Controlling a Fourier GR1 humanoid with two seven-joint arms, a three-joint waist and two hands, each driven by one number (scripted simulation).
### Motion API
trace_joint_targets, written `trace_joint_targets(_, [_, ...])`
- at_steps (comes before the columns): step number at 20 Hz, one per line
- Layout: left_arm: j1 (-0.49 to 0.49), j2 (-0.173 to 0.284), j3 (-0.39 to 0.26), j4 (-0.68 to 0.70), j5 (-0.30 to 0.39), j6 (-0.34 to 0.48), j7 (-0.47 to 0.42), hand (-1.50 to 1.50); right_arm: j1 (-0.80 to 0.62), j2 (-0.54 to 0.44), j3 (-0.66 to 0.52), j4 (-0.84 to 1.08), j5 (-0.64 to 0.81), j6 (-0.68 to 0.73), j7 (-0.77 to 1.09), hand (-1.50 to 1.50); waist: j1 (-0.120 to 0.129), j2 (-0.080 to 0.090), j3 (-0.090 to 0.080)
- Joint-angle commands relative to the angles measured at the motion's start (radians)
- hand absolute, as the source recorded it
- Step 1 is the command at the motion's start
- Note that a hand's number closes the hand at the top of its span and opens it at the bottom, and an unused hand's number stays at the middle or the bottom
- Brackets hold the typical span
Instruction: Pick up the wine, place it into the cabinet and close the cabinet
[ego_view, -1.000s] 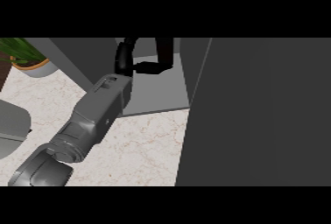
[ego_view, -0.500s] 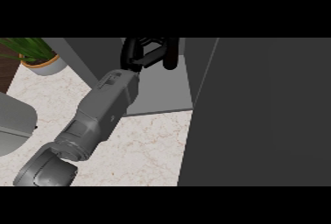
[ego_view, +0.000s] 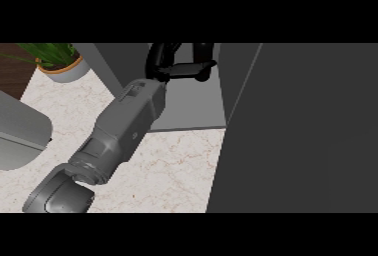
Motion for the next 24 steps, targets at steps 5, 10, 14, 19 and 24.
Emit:
trace_joint_targets(5, [0.061,-0.015,-0.037,-0.074,0.027,-0.035,0.02,-1.5,0.002,0.006,0.032,-0.204,0.018,-0.05,0.146,-1.5,0.027,-0.01,-0.001])
trace_joint_targets(10, [0.128,-0.015,-0.063,-0.179,0.066,-0.093,0.069,-1.5,0.107,-0.036,-0.023,-0.215,-0.028,-0.026,0.068,-1.5,0.036,-0.021,0.001])
trace_joint_targets(14, [0.273,-0.015,-0.161,-0.283,0.104,-0.121,0.027,-1.5,0.097,-0.046,-0.031,-0.216,-0.04,-0.02,0.096,-1.5,0.038,-0.025,0.0])
trace_joint_targets(19, [0.405,-0.015,-0.249,-0.458,0.161,-0.107,0.074,-1.5,0.086,-0.038,-0.029,-0.2,-0.035,-0.021,0.08,-1.5,0.054,-0.028,0.001])
trace_joint_targets(24, [0.527,-0.015,-0.298,-0.638,0.16,-0.046,0.148,-1.5,0.07,-0.041,-0.063,-0.212,-0.052,-0.037,0.116,-1.5,0.08,-0.027,0.0])
